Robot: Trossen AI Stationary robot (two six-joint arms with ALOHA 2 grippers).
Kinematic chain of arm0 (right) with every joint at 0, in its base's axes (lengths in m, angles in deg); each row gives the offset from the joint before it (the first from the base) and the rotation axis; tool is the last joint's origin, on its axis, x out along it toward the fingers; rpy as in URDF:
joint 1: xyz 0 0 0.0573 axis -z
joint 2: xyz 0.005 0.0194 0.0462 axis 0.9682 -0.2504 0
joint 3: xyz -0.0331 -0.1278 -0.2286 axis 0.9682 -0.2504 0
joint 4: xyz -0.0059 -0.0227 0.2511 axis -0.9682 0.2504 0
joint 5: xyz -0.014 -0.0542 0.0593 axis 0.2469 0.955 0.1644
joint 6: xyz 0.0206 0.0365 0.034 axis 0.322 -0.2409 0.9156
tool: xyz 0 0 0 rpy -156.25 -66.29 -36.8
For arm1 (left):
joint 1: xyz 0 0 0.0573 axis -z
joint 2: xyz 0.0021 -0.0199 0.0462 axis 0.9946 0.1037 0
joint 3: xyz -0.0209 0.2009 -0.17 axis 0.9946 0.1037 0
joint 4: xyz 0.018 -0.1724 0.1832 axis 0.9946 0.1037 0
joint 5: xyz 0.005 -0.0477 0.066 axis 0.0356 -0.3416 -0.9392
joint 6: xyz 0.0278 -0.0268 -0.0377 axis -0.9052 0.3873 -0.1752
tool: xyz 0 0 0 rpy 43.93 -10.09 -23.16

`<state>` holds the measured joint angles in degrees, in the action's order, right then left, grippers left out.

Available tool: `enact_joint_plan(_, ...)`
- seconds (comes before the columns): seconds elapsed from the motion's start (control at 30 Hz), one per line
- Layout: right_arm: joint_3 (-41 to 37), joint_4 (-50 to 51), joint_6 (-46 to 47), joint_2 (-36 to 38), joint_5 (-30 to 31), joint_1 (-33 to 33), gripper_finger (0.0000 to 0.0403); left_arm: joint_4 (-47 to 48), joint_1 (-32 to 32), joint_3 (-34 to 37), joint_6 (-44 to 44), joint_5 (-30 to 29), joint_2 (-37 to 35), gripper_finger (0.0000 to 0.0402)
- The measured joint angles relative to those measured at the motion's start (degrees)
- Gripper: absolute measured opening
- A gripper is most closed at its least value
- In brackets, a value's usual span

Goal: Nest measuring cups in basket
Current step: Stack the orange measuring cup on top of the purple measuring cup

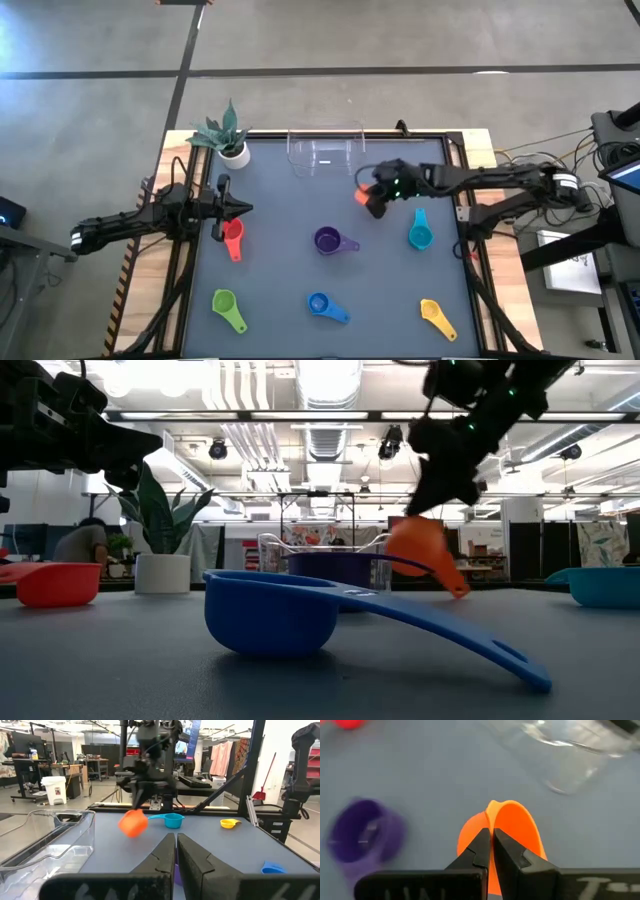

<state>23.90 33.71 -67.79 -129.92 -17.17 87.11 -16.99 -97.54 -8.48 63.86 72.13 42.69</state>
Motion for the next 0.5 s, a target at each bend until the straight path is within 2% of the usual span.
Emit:
enact_joint_plan(0.17, 5.13, -0.18, 0.1, -7.55, 3.75, -4.29, 0.0008, 0.0, 0.0, -0.01, -0.01, 0.02, -0.02, 0.0001)
enact_joint_plan(0.37, 12.91, 0.9, -1.4, -20.01, 4.39, -5.32, 0.0009, 0.0, 0.0, 0.0, -0.01, 0.02, 0.0, 0.0001)
enact_joint_plan(0.5, 18.6, 5.55, -2.99, -27.26, 4.35, -5.56, 0.0009, 0.0, 0.0, 0.0, -0.01, 0.0, -0.01, 0.0001)
